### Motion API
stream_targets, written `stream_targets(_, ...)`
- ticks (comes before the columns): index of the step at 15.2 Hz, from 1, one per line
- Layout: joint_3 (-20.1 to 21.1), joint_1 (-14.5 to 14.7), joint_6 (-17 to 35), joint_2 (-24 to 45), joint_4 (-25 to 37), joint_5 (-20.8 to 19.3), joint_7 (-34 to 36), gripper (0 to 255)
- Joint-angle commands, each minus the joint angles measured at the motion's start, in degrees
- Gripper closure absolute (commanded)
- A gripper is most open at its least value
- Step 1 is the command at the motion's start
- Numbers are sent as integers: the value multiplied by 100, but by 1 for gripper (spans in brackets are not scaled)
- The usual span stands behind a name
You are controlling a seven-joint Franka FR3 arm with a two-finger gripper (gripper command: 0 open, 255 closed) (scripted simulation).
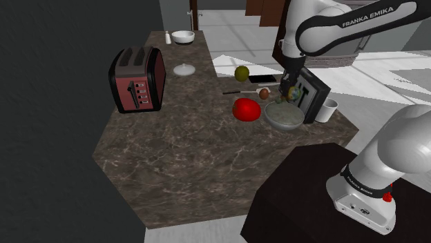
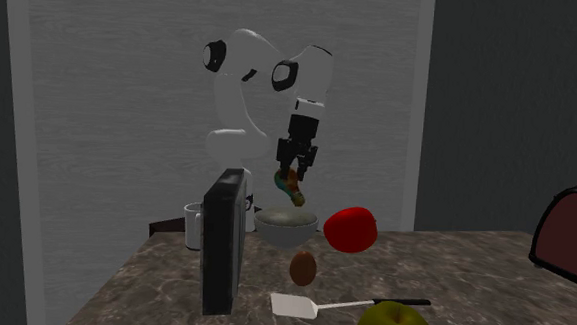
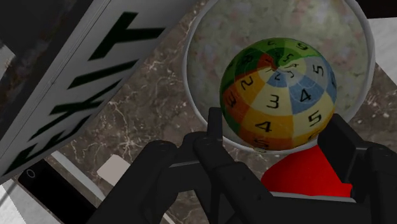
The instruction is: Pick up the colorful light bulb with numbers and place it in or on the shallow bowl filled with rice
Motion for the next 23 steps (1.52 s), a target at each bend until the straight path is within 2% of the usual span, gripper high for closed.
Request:
stream_targets(1,0,0,11,6,-2,-1,2,255)
stream_targets(5,0,0,11,6,-2,-1,2,255)
stream_targets(6,0,0,11,6,-2,-1,2,0)
stream_targets(11,0,0,11,6,-2,-1,2,0)
stream_targets(15,90,63,-760,-149,606,107,-33,0)
stream_targets(23,90,63,-760,-149,606,108,-33,0)
